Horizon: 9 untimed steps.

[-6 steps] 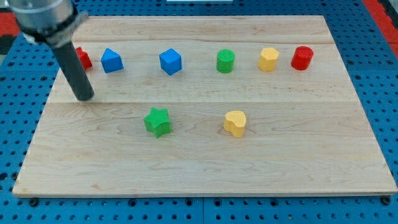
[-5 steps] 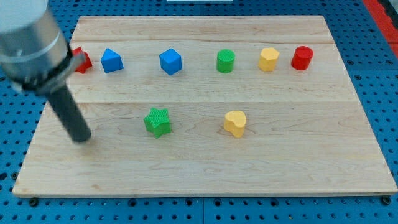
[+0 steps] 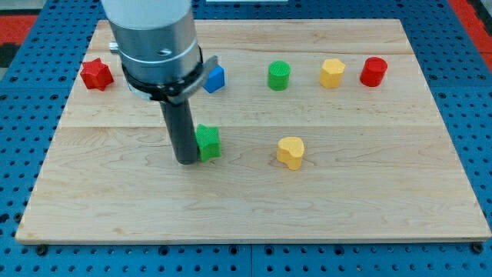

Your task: Move the green star to the bottom left of the cube

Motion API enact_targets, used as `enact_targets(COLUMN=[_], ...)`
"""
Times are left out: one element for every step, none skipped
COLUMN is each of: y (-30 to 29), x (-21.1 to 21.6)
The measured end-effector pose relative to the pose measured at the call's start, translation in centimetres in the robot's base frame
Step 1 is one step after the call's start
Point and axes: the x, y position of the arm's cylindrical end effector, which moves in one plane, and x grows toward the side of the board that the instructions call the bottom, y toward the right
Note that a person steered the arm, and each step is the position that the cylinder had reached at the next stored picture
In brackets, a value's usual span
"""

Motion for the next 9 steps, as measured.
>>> enact_targets(y=[5.1, 5.4, 3.0, -0.5, -2.4, -2.5, -2.6, -5.2, -6.3], x=[0.3, -3.3, -3.8, -5.6, -7.3, -8.4, -9.9, -10.3, -10.6])
